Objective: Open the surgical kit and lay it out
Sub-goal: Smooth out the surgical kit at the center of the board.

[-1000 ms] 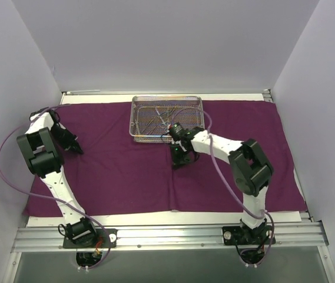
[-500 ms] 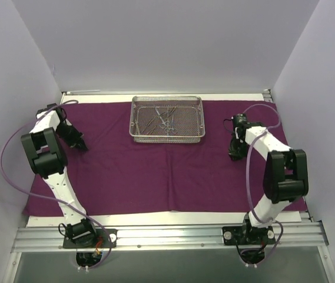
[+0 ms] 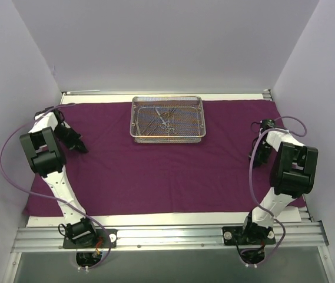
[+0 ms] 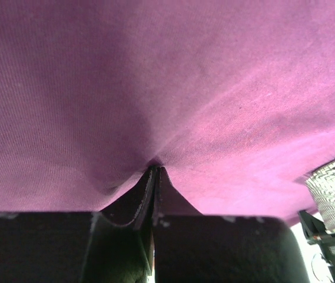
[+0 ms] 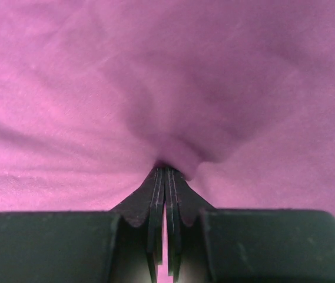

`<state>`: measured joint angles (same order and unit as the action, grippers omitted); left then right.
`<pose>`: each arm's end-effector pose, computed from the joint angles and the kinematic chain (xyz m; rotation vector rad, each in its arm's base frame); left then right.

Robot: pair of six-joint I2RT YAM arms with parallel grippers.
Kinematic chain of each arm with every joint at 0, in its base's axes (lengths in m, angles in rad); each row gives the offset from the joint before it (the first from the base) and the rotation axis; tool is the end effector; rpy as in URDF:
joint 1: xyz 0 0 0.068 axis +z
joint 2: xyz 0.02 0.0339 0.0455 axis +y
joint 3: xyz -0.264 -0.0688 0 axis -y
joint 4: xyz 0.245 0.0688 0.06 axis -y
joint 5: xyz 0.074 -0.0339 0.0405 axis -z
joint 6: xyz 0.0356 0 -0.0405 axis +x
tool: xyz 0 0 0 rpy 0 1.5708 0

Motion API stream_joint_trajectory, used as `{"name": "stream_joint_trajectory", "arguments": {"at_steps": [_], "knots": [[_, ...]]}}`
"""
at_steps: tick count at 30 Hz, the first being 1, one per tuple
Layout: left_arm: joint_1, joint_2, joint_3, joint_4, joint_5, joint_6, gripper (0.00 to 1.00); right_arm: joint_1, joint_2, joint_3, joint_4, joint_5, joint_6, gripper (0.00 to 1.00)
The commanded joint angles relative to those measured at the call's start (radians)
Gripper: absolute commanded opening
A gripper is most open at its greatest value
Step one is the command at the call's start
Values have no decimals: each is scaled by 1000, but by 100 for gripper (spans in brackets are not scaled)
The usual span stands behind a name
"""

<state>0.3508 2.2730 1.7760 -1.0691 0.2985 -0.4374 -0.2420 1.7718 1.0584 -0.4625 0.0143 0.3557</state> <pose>0.4121 0.1397 0.1429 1.1888 -2.8614 0.4658 0.3294 -0.0818 0.1561 0.8124 2.6236 0.0116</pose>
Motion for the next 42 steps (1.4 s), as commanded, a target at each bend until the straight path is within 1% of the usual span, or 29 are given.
{"name": "stream_joint_trajectory", "arguments": {"at_steps": [1, 4, 7, 8, 9, 12, 13, 14, 16, 17, 21, 26, 31, 33, 36, 39, 42], "knots": [[25, 59, 11, 20, -71, 35, 2, -54, 91, -31, -31, 96, -27, 0], [24, 7, -23, 44, -55, 23, 2, -40, 33, -12, -45, 33, -47, 0], [22, -64, -43, 49, -45, 6, 2, -39, -37, 63, -76, 6, -32, 0], [22, -96, -43, 47, -41, 3, 2, -40, -47, 116, -97, 12, -26, 0], [19, -111, -43, 49, -38, 0, 2, -42, -49, 145, -108, 24, -20, 0], [2, -144, -38, 55, -15, -12, 4, -48, -5, 240, -171, 128, -3, 0], [-4, -139, -27, 44, -4, -15, 4, -57, 17, 250, -192, 194, 3, 0], [-9, -129, -24, 41, -1, -17, 4, -63, 24, 255, -200, 220, 2, 0], [-21, -122, -36, 49, 7, -20, 3, -86, 40, 255, -221, 284, -9, 0], [-22, -121, -46, 55, 14, -20, 3, -94, 46, 255, -228, 365, -29, 0], [-36, -121, -99, 89, 31, -26, 3, -131, 83, 239, -219, 541, -106, 0], [-38, -107, -144, 109, 47, -46, 3, -135, 123, 175, -159, 541, -144, 0], [-38, -56, -104, 89, 50, -41, 3, -140, 133, 71, -142, 631, -136, 0], [-35, -52, -84, 75, 47, -38, 3, -151, 121, 87, -165, 664, -117, 0], [-35, -46, -64, 64, 44, -37, 3, -174, 110, 87, -163, 671, -123, 0], [-35, -44, -49, 63, 47, -40, 3, -229, 109, 87, -153, 625, -147, 0], [-35, -44, -43, 63, 51, -40, 3, -215, 104, 106, -179, 605, -149, 0]]}}
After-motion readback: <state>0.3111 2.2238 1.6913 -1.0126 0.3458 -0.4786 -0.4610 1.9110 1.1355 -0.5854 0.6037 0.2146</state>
